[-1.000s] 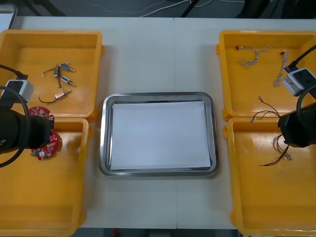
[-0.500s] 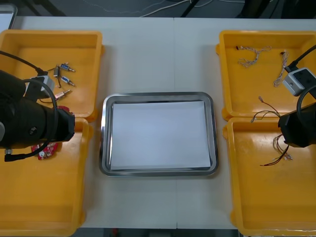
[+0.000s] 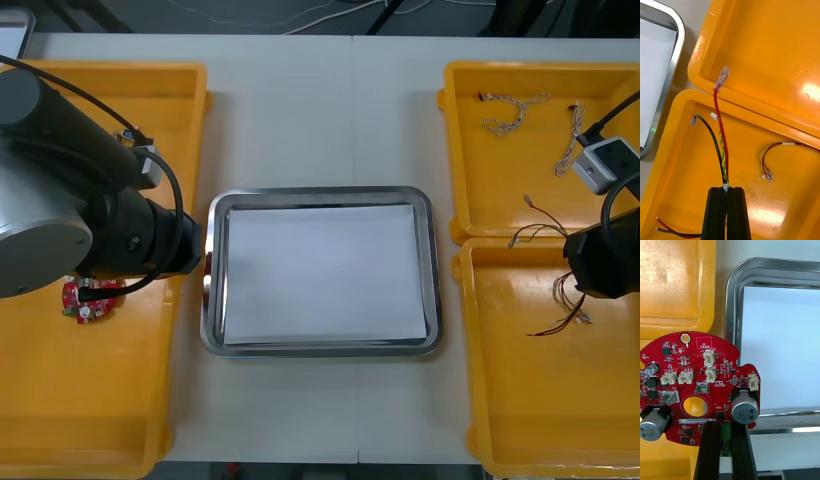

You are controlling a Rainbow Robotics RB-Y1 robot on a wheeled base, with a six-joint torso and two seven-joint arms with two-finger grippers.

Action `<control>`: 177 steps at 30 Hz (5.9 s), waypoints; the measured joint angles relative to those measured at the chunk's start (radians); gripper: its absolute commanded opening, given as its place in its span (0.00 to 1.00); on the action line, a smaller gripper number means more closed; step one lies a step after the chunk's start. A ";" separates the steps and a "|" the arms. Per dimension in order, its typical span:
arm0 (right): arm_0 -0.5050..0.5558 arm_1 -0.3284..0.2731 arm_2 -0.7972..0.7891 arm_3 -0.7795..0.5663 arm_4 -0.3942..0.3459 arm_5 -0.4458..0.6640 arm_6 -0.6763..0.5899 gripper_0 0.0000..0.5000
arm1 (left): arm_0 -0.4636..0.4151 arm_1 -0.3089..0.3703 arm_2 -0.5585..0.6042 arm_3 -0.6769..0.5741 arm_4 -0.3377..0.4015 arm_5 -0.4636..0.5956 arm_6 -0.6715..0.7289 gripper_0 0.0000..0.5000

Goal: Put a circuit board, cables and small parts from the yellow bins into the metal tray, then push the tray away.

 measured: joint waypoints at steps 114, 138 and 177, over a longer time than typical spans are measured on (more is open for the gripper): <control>0.000 0.000 0.000 0.000 0.001 0.000 0.000 0.00 | -0.096 -0.177 -0.587 0.280 -0.356 -0.215 0.353 1.00; -0.034 0.000 0.056 0.000 -0.001 0.000 0.000 0.00 | -0.111 -0.038 -0.321 0.058 -0.118 -0.035 0.350 1.00; -0.567 0.054 0.889 0.269 0.052 -0.151 0.117 0.00 | -0.172 0.080 0.096 0.409 -0.032 -0.003 -0.298 1.00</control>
